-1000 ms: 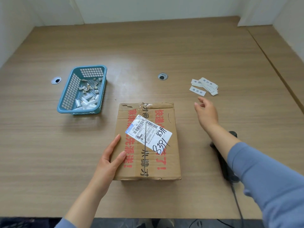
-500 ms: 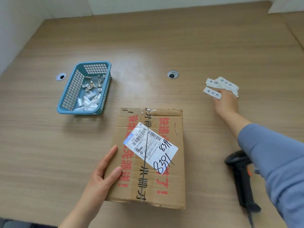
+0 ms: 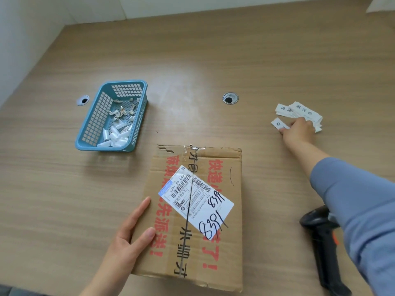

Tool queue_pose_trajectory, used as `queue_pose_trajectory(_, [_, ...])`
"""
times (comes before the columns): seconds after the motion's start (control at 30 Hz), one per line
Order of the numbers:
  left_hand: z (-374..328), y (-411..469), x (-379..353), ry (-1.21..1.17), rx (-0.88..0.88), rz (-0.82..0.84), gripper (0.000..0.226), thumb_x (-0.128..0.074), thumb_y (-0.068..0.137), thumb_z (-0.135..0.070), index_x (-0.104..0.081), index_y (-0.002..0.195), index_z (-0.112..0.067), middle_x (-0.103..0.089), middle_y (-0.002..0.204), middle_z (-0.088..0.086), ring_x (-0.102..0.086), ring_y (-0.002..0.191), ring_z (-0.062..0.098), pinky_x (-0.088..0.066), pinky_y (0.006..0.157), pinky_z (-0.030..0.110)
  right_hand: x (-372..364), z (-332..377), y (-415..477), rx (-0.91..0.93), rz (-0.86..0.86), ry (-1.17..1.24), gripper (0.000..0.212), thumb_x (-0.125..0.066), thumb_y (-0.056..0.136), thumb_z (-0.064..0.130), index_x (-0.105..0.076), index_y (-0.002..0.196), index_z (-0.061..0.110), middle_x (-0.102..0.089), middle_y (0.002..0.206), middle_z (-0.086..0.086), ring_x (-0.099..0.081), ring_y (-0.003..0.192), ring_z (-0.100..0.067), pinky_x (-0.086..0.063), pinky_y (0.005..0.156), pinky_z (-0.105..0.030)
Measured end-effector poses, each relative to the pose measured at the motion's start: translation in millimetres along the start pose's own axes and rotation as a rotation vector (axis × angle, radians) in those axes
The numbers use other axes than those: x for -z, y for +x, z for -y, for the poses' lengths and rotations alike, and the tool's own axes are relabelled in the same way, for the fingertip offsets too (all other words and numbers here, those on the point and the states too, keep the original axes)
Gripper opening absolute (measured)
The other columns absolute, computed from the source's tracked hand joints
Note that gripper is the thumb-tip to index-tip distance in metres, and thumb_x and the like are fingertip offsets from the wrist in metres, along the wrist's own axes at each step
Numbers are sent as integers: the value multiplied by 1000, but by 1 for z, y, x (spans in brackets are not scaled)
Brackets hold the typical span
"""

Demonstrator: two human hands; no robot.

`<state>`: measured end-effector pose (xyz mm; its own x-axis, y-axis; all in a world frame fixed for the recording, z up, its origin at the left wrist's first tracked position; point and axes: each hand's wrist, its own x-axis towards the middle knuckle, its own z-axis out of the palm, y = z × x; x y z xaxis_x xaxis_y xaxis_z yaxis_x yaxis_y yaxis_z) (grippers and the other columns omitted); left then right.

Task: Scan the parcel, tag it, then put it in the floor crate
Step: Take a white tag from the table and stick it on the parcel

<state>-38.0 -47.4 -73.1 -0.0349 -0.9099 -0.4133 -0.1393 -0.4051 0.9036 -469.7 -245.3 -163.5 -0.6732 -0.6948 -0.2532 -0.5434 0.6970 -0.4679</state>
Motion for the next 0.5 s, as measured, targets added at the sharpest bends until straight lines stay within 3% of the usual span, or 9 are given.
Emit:
queue_pose_trajectory(0.2, [-2, -1, 0, -8, 5, -2, 81, -84, 42, -59, -58, 119, -54, -63, 126, -17, -59, 119, 13, -40, 107, 48, 0, 2, -3, -44, 51, -94, 47, -58, 91, 36, -59, 119, -1, -50, 130, -23, -44, 123, -40, -42, 94, -41])
queue_pose_trajectory(0.33, [-4, -2, -2, -26, 8, 4, 82, -84, 42, -59, -58, 119, -53, -62, 128, -17, -59, 120, 12, -42, 105, 47, 7, -1, -14, -10, 42, -59, 33, -62, 88, 36, -65, 107, 9, -53, 126, -18, -45, 119, -37, -42, 92, -40])
queue_pose_trajectory(0.4, [-5, -3, -2, -34, 19, 7, 83, -84, 42, -59, -58, 121, -52, -62, 128, -18, -58, 120, 12, -43, 105, 48, 12, -3, -22, -7, 26, 104, 13, -64, 85, 29, -61, 92, 18, -64, 110, -10, -55, 108, -33, -43, 82, -36])
queue_pose_trajectory(0.5, [-4, -3, -1, -36, 20, 15, 87, -84, 40, -64, -57, 122, -52, -59, 131, -20, -56, 122, 11, -42, 106, 48, 21, -5, -34, -6, 13, 290, 11, -59, 88, 25, -51, 80, 22, -68, 91, -3, -64, 75, -22, -40, 65, -28])
